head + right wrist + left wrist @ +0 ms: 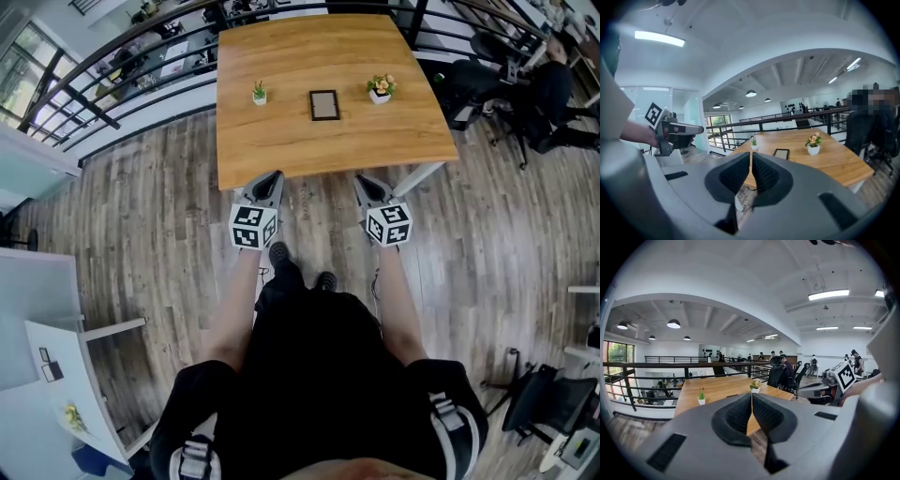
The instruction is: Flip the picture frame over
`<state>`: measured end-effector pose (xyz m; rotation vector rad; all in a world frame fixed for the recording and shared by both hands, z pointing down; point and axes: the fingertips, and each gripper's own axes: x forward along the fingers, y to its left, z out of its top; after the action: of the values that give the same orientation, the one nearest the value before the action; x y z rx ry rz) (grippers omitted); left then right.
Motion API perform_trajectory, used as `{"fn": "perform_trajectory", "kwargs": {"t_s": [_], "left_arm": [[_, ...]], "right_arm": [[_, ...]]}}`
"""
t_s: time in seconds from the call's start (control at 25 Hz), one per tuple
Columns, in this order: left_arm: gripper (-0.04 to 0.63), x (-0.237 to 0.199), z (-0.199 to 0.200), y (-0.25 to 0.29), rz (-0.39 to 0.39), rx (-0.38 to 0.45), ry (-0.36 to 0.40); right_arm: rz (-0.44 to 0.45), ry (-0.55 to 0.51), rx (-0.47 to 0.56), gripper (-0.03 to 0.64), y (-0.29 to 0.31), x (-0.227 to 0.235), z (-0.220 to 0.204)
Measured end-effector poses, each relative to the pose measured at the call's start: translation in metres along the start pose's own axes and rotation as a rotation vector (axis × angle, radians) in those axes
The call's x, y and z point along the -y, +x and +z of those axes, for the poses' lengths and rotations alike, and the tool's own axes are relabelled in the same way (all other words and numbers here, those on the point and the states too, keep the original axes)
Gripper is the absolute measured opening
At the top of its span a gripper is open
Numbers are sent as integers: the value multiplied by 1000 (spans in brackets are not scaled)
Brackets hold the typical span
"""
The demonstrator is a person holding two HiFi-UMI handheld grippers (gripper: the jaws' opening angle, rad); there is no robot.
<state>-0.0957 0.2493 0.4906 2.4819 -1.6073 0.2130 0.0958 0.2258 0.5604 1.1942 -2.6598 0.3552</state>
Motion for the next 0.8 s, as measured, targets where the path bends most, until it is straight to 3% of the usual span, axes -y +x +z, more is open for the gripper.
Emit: {"fn": "perform_trajectory", "kwargs": {"t_s": [0.32, 0.8], "left_arm": [[25, -11, 7, 16, -38, 5, 2], [25, -66, 14, 56, -109, -13, -2]], "right_arm": [[-34, 5, -4, 25, 14, 8, 7], [-90, 29, -28, 23, 76, 11, 16]]}}
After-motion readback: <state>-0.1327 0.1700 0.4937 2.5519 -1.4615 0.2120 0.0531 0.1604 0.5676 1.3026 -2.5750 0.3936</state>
